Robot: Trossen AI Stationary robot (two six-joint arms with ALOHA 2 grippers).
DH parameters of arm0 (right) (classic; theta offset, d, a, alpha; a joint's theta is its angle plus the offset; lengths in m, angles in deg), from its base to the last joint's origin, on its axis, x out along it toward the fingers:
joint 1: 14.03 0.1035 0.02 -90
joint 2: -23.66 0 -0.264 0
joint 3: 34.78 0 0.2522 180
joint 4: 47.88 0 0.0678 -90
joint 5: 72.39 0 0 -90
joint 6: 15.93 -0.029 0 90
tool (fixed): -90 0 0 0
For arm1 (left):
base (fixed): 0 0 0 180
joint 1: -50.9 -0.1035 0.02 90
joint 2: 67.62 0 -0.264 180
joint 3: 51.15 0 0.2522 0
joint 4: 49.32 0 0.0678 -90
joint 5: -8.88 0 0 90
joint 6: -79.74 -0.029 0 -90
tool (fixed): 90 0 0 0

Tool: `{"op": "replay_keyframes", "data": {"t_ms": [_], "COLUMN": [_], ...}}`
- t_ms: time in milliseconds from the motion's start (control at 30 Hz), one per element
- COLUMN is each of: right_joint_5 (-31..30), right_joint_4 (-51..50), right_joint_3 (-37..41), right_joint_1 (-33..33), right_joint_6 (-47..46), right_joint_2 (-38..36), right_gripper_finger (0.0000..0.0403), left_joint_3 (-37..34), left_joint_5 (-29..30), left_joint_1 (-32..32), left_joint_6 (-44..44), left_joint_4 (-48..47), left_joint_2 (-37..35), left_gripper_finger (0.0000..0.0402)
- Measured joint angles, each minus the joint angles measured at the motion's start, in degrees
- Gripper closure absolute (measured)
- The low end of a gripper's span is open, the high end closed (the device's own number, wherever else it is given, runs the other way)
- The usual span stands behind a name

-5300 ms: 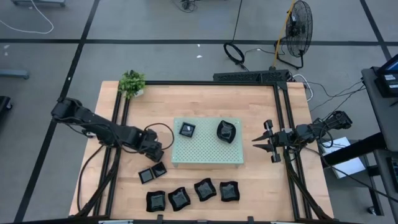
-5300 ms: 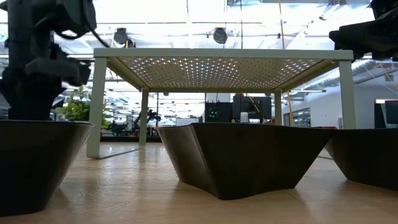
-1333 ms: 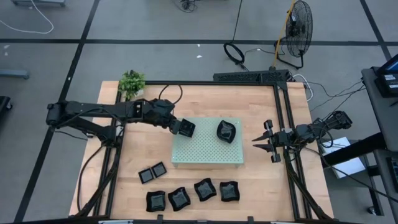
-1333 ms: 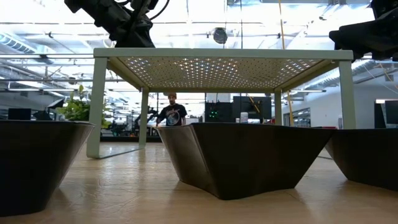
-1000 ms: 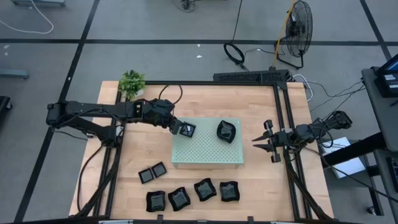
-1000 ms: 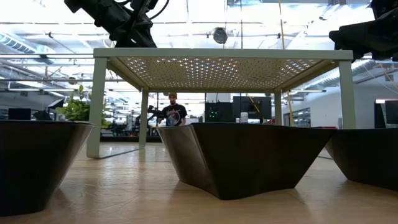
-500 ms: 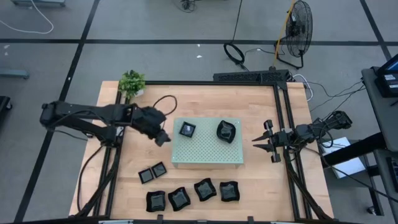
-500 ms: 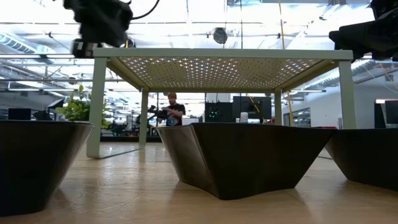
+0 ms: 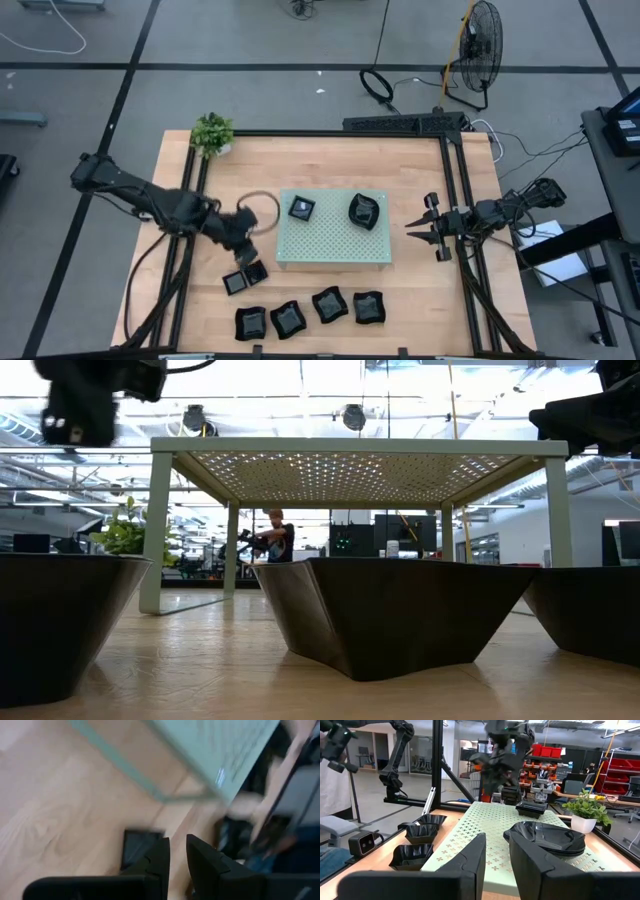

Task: Pick & Place Mini shaped plates
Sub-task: Stack the square plate on top of the square plate on the shelf

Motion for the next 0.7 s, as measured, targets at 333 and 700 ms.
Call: {"op": "replay_keyframes", "data": {"t_ms": [333,700], "right_joint_5": [0.0,0.0], "right_joint_4": [0.0,0.0], "right_joint_3": [0.0,0.0], "right_joint_1": [0.0,0.0], "right_joint_6": [0.0,0.0], "right_joint_2": [0.0,0.0], "right_gripper_finger": [0.0328,0.0328], "left_joint_3": [-3.2,-4.1], "left_joint_5": [3.8,7.0], "left_joint_1": [10.5,11.0], "left_joint_6": [-4.2,-3.5], "left_joint_4": [0.3,1.8], "left_joint_2": [10.8,19.9], "left_gripper_finger": [0.0334,0.0334]}}
